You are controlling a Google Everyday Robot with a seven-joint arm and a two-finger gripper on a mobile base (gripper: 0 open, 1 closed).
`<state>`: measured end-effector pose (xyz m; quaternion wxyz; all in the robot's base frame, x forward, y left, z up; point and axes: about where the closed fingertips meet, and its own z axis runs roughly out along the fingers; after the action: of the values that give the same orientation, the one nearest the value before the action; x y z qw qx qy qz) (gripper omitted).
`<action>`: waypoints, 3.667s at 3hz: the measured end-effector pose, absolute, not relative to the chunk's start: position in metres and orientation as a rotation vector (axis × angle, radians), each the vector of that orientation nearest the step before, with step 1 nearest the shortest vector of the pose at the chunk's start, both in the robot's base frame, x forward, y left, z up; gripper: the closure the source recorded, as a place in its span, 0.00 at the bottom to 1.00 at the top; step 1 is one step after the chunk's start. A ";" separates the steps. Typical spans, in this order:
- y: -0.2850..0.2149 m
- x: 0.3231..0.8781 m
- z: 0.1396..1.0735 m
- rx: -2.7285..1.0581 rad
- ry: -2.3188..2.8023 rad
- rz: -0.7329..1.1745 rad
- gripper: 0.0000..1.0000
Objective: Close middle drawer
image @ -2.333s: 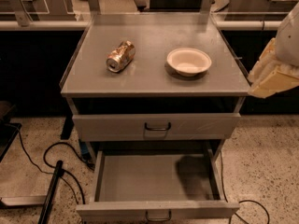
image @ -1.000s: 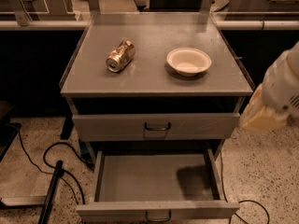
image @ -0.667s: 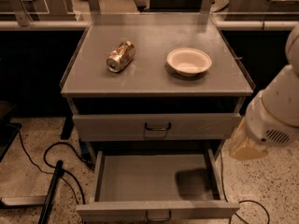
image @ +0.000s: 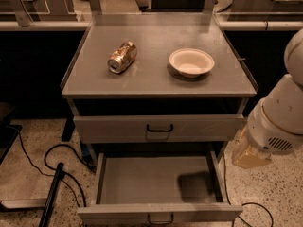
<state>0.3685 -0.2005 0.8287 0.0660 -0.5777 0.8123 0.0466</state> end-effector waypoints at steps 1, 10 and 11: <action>-0.197 0.353 0.799 -1.729 2.492 0.218 1.00; -0.152 0.338 0.462 -1.249 2.819 0.525 1.00; -0.148 0.351 0.437 -1.179 2.817 0.525 1.00</action>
Offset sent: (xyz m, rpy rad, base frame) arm -0.0712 0.0160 -0.1840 0.0882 0.2711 -0.1554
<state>0.3505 -0.1482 0.4369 0.0218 -0.3803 0.9089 0.1694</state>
